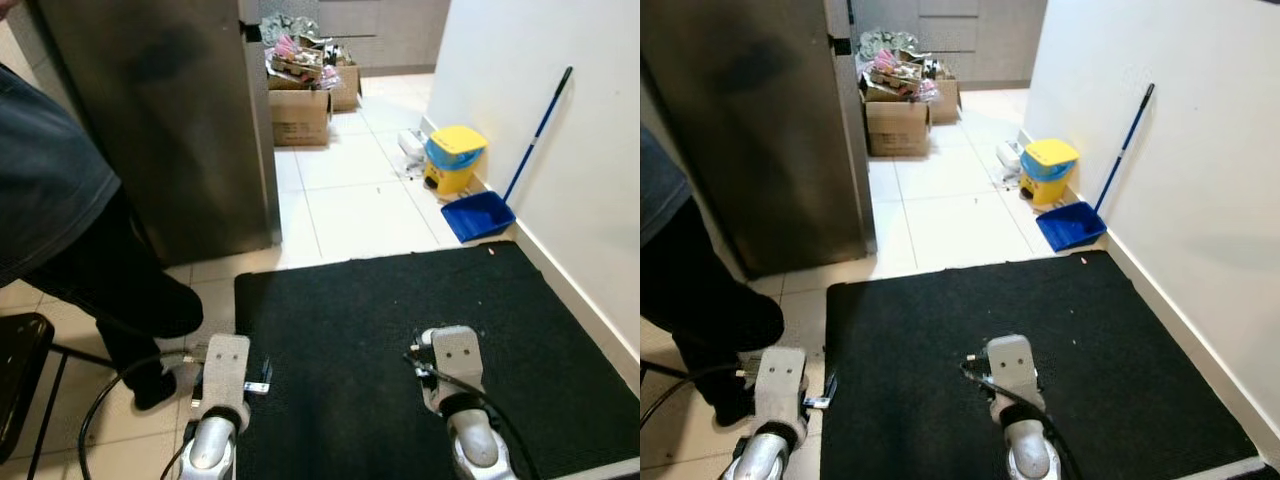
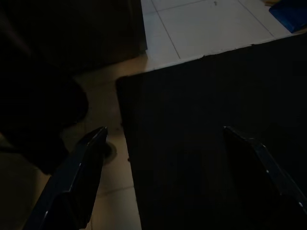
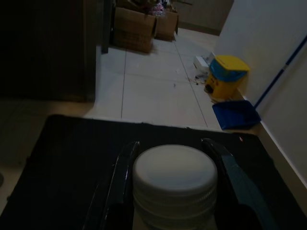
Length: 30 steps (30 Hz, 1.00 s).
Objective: Restocking fridge
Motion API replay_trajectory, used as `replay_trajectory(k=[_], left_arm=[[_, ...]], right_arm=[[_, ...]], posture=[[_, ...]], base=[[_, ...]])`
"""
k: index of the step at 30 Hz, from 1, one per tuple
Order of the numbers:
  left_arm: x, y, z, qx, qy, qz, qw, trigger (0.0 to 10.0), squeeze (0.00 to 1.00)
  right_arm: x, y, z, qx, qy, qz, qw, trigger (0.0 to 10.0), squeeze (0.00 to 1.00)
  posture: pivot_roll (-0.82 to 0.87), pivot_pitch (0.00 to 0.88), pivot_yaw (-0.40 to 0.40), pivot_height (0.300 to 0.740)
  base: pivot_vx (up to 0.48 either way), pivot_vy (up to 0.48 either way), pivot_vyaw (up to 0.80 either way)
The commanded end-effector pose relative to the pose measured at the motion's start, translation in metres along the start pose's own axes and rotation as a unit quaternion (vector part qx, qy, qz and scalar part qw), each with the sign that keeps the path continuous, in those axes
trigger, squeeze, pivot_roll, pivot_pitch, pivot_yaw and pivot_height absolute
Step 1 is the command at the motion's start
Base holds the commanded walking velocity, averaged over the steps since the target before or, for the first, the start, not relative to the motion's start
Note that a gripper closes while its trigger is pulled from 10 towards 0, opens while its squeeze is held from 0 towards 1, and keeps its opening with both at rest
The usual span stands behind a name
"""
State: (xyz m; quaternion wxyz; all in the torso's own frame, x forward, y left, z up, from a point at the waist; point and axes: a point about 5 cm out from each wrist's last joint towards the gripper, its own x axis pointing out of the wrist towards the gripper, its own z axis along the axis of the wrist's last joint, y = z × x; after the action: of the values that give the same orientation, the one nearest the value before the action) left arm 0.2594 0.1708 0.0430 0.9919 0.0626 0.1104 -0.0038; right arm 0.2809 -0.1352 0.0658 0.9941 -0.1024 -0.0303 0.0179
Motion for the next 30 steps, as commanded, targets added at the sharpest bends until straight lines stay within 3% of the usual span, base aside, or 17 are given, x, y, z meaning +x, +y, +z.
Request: replay_trajectory(k=[1, 9, 30], left_arm=[[-0.0027, -0.0036, -0.0065, 0.000, 0.011, -0.006, 1.000, 10.0, 0.00], [-0.0017, -0.0052, -0.0055, 0.000, 0.009, -0.009, 1.000, 10.0, 0.00], [0.0010, -0.0100, -0.0026, 0.004, 0.003, -0.022, 1.000, 10.0, 0.00]], right_arm=[[0.0008, -0.0063, 0.0008, -0.002, -0.005, -0.010, 1.000, 10.0, 0.00], [0.0011, -0.0067, 0.0011, -0.003, -0.005, -0.010, 1.000, 10.0, 0.00], [0.0017, -0.0068, 0.0010, -0.002, -0.005, -0.010, 1.000, 10.0, 0.00]], posture=[[-0.08, 0.139, 0.009, 0.740], [-0.08, 0.137, 0.010, 0.740], [-0.08, 0.136, 0.010, 0.740]], base=[[0.409, 0.000, 0.00], [0.412, 0.000, 0.00], [0.332, -0.326, 0.00]])
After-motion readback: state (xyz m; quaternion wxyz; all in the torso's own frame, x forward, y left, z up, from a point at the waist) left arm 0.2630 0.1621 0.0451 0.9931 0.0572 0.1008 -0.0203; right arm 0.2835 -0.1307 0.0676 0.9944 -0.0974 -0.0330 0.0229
